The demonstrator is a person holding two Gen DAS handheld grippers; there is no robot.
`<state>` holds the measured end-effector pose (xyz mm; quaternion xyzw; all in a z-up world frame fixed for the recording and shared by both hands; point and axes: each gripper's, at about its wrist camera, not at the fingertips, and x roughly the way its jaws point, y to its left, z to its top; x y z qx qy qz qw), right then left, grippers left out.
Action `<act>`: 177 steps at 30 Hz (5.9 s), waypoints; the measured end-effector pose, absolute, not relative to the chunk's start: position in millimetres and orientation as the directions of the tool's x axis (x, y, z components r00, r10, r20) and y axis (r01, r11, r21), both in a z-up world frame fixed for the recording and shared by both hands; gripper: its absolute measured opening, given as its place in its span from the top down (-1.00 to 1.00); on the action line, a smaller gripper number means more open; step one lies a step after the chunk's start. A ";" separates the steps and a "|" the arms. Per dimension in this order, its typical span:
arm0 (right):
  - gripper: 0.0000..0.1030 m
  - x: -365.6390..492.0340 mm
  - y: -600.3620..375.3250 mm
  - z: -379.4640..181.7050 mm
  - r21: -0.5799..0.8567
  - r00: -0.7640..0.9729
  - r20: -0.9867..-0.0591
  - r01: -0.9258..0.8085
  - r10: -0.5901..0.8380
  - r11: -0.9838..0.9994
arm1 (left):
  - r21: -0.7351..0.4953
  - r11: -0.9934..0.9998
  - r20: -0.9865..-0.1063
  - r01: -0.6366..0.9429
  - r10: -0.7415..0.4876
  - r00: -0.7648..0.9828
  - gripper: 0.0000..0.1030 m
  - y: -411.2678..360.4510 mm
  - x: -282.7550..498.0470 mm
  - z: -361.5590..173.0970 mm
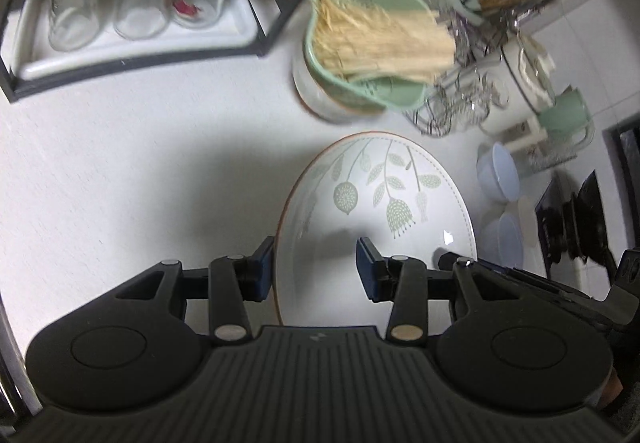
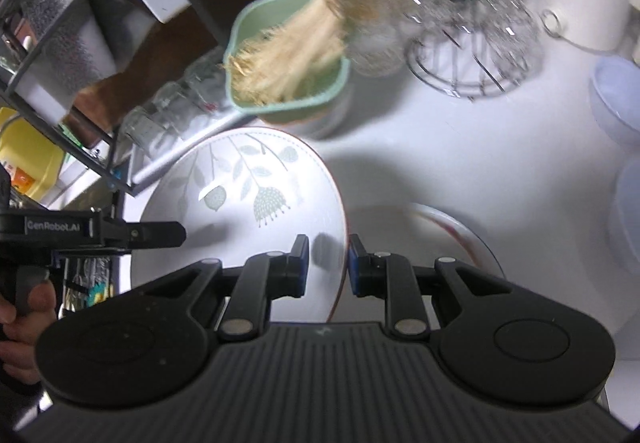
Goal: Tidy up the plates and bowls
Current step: 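Carry the small leaf-patterned plate with both grippers over the plate stack, then lower the small leaf-patterned plate onto the stack and open both grippers, then move both grippers to the rim of the light blue plastic bowl, then close both grippers on the rim of the light blue bowl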
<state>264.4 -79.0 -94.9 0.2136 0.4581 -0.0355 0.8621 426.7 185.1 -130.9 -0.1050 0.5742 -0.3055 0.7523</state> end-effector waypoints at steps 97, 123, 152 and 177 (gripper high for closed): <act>0.56 176.7 -206.5 -40.0 0.279 0.742 -0.623 -0.086 0.248 0.956 | -0.204 0.955 -0.756 0.217 -0.295 0.584 0.05 41.5 255.6 -31.4; 0.54 80.0 -272.9 -42.1 0.187 0.800 -0.579 -0.057 0.157 0.981 | -0.206 0.947 -0.730 0.246 -0.317 0.606 -0.27 -27.3 161.9 -48.1; 0.07 108.3 -365.1 -131.7 0.265 0.718 -0.696 0.269 -0.009 0.926 | -0.275 0.861 -0.799 0.428 -0.452 0.396 0.01 -154.2 248.7 -150.5; 0.74 133.2 -359.3 -165.0 0.354 0.728 -0.685 0.317 0.013 0.880 | -0.283 0.835 -0.786 0.471 -0.484 0.385 0.67 -166.2 272.0 -155.6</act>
